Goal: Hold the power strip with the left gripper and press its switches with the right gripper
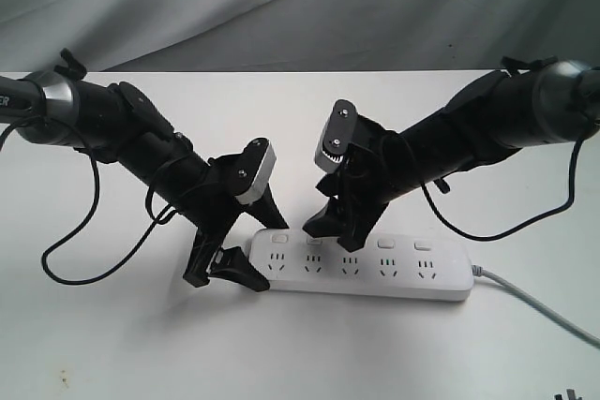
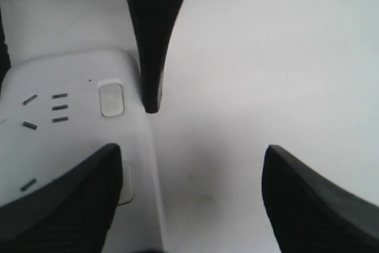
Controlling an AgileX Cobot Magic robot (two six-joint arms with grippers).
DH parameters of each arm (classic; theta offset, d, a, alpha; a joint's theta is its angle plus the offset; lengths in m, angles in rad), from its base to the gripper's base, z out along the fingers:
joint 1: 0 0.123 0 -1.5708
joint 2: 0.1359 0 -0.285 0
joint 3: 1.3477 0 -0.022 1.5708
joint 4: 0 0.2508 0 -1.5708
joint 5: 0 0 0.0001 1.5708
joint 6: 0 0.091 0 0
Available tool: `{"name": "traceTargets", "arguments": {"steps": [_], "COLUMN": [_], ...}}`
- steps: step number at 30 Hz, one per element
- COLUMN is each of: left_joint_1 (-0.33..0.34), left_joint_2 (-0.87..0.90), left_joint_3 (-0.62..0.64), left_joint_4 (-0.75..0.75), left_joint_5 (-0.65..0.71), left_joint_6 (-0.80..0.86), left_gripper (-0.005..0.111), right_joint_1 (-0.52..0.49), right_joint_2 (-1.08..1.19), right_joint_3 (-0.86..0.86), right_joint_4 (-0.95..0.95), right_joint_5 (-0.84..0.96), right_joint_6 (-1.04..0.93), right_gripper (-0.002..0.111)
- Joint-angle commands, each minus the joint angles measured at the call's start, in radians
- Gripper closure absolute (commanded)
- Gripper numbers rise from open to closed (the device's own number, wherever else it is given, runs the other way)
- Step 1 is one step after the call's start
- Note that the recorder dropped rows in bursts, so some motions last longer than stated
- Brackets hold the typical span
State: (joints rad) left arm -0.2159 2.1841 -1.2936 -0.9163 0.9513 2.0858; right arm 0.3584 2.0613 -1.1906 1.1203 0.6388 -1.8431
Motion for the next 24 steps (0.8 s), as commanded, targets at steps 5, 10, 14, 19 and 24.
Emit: {"name": "traceTargets", "arguments": {"steps": [5, 10, 14, 19, 24], "left_joint_1": [-0.003, -0.003, -0.003, -0.003, -0.003], "left_joint_2": [0.001, 0.001, 0.001, 0.001, 0.001], "left_joint_3": [-0.003, -0.003, -0.003, -0.003, -0.003], "left_joint_4": [-0.008, -0.008, -0.008, -0.008, -0.008], "left_joint_5": [-0.011, -0.011, -0.011, -0.011, -0.011], "left_joint_6": [0.008, 0.008, 0.008, 0.008, 0.008], "left_gripper": [0.106, 0.106, 0.106, 0.106, 0.106], "right_joint_1": [0.001, 0.001, 0.001, 0.001, 0.001], "right_joint_2": [0.005, 0.014, 0.029, 0.042, 0.055], "right_joint_3": [0.007, 0.007, 0.007, 0.007, 0.007], "right_joint_4": [-0.010, -0.027, -0.064, -0.069, -0.090], "right_joint_5": [-0.011, -0.025, -0.032, -0.028, -0.033], "right_joint_6": [-0.007, 0.009, 0.038, 0.047, 0.060], "right_gripper": [0.046, 0.046, 0.046, 0.046, 0.046]}}
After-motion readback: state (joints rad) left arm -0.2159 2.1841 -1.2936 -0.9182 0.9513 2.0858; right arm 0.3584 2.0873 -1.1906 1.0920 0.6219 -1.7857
